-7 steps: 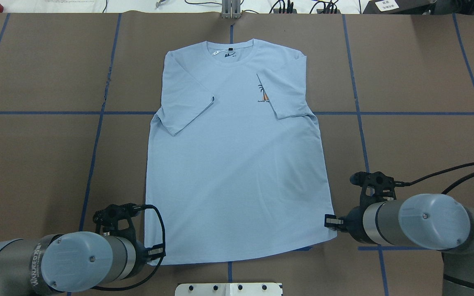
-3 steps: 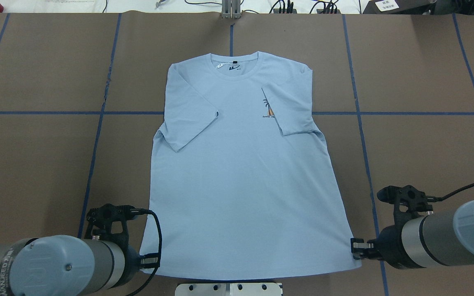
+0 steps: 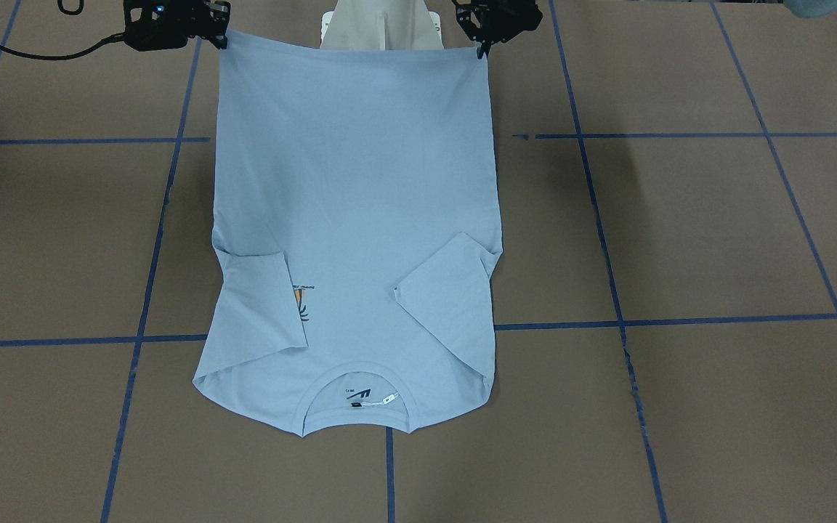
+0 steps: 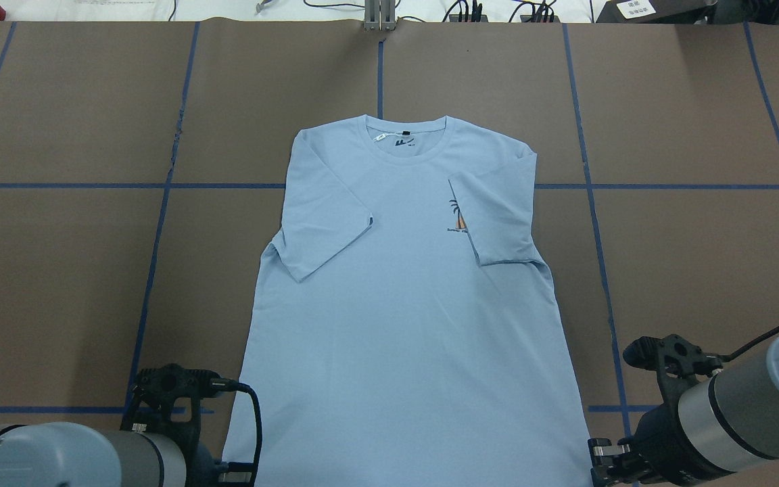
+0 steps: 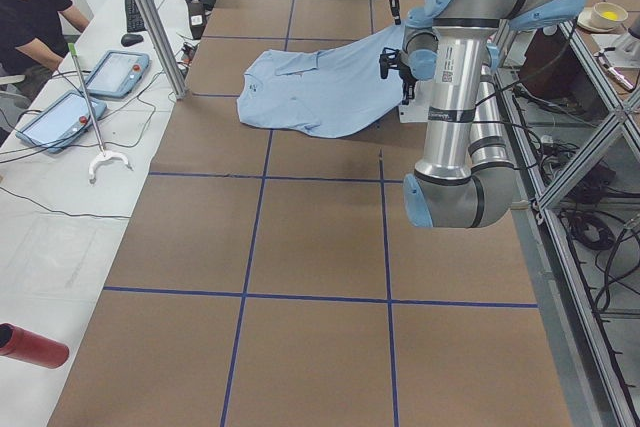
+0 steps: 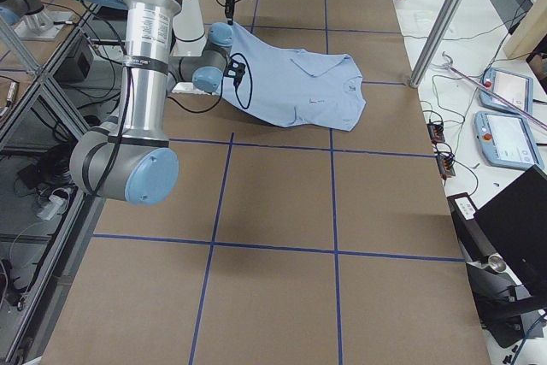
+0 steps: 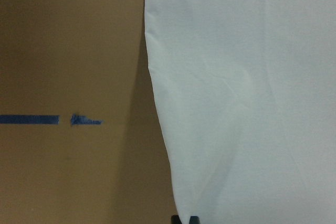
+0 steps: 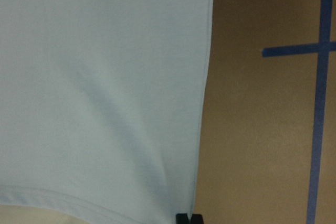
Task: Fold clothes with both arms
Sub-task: 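Lift the hem with both grippers and fold it toward the collar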
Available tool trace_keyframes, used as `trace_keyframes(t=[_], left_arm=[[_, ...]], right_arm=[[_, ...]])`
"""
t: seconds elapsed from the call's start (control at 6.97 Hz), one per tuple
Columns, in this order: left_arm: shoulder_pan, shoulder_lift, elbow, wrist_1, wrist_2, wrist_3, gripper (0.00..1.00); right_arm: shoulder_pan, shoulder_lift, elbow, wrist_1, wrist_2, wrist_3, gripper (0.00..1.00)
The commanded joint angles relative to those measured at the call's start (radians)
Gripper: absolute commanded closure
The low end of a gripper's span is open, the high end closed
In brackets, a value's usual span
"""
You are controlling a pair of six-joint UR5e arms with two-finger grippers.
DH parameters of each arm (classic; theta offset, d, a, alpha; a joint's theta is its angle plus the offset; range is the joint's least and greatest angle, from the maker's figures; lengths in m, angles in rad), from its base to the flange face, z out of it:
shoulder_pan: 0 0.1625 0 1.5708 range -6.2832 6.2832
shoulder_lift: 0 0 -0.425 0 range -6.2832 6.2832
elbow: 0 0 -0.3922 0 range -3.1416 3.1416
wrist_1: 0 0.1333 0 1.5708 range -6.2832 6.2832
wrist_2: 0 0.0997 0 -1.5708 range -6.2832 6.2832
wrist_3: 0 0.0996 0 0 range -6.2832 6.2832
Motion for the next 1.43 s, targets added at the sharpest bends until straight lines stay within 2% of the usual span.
trace_keyframes(t=[0.0, 0.14, 0.43, 0.57, 0.72, 1.15, 1.29], left_arm=[[0.022, -0.036, -0.015, 0.027, -0.006, 0.009, 1.0], [0.005, -0.054, 0.003, 0.027, -0.005, 0.03, 1.0], [-0.194, -0.061, 0.049, 0.024, -0.035, 0.156, 1.0], [-0.299, -0.076, 0.087, 0.026, -0.122, 0.254, 1.0], [-0.352, -0.079, 0.107, 0.026, -0.13, 0.27, 1.0], [-0.455, -0.204, 0.256, 0.021, -0.132, 0.275, 1.0], [-0.5, -0.212, 0.27, 0.017, -0.132, 0.279, 1.0]], right_arm=[[0.042, 0.011, -0.018, 0.002, 0.033, -0.012, 1.0], [0.123, 0.056, -0.049, 0.004, 0.033, -0.015, 1.0], [0.247, 0.139, -0.136, 0.005, 0.027, -0.044, 1.0], [0.301, 0.205, -0.182, 0.004, 0.023, -0.046, 1.0], [0.35, 0.257, -0.233, 0.005, 0.013, -0.044, 1.0], [0.484, 0.4, -0.372, 0.007, 0.006, -0.046, 1.0], [0.516, 0.422, -0.411, 0.007, 0.006, -0.049, 1.0]])
